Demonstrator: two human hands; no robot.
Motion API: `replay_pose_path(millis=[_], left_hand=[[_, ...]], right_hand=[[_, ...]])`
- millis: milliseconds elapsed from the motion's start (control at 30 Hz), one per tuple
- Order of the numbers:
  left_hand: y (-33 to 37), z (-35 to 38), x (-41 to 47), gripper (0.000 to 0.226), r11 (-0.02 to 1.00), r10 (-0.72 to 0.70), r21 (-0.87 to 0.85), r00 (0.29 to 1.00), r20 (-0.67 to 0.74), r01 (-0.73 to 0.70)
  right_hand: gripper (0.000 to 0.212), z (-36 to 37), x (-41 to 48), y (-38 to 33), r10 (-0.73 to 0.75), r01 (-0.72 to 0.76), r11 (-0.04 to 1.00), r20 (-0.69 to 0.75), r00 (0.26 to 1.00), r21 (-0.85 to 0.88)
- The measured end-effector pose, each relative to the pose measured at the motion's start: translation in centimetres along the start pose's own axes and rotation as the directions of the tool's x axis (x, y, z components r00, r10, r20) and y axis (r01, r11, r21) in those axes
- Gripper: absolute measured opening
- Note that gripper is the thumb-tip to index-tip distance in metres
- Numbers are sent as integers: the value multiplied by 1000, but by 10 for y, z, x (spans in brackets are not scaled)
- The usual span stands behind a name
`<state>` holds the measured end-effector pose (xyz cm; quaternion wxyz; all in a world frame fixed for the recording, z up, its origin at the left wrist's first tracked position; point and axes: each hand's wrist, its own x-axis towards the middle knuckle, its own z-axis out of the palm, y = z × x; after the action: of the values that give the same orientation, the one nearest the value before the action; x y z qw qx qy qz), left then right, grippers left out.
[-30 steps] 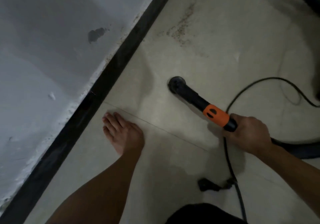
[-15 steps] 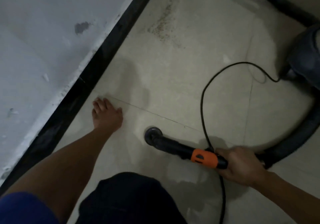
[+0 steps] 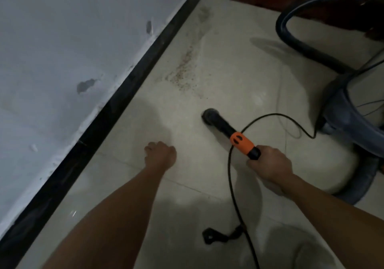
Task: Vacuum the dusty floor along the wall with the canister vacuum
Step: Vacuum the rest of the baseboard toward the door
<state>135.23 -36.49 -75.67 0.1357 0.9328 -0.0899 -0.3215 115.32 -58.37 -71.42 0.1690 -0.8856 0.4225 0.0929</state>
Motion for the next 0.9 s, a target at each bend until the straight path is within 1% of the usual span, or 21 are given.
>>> replay_pose_path(millis=[67,133,233,333,367,433,533,567,600,667,733,767,833,900], left_hand=[[8,22,8,62,999,-54,-3,986,-156,55],[13,42,18,64,996,-92,-8,953,-288,94],[31,59,41,67,983,-184,-88,896,-403,162],[47,66,70,69,962,-273,-148,834,-479,230],[50,68,78,69,956,-294,-160,819,-492,247],[48,71,83,69,947,-323,-171,805,-498,273],[49,71,83,68,945,-326,-175,807,-492,275],[50,70,82,68,941,-338,-187,812,-476,282],[52,69,81,68,938,-346,-192,813,-469,288],[54,66,79,67,936,-352,-186,811,-467,299],[54,66,80,67,932,-362,-176,809,-463,316],[54,65,79,68,929,-370,-178,810,-455,324],[54,65,79,68,928,-373,-169,813,-448,332],[54,65,79,69,926,-377,-162,810,-450,341]], right_hand=[[17,0,22,3,36,-34,998,-39,999,44],[16,2,32,10,42,-37,996,-50,998,84],[21,5,41,25,20,-16,996,-37,999,90],[22,-5,70,27,23,-16,996,-76,997,86],[21,-10,80,22,21,-15,996,-77,997,86],[23,-11,89,10,-32,34,998,-56,998,44],[23,2,79,2,-153,155,983,22,988,-103],[26,3,79,0,-178,181,976,38,983,-120],[28,1,87,-2,-173,175,978,27,985,-116],[32,-12,119,-8,-88,87,996,-37,995,-31],[28,-28,152,-15,-19,24,998,-78,997,57],[25,-32,160,-18,-17,23,997,-87,996,70],[22,-29,152,-20,-72,73,997,-51,996,36],[31,-13,122,-18,-149,151,986,31,988,-69]])
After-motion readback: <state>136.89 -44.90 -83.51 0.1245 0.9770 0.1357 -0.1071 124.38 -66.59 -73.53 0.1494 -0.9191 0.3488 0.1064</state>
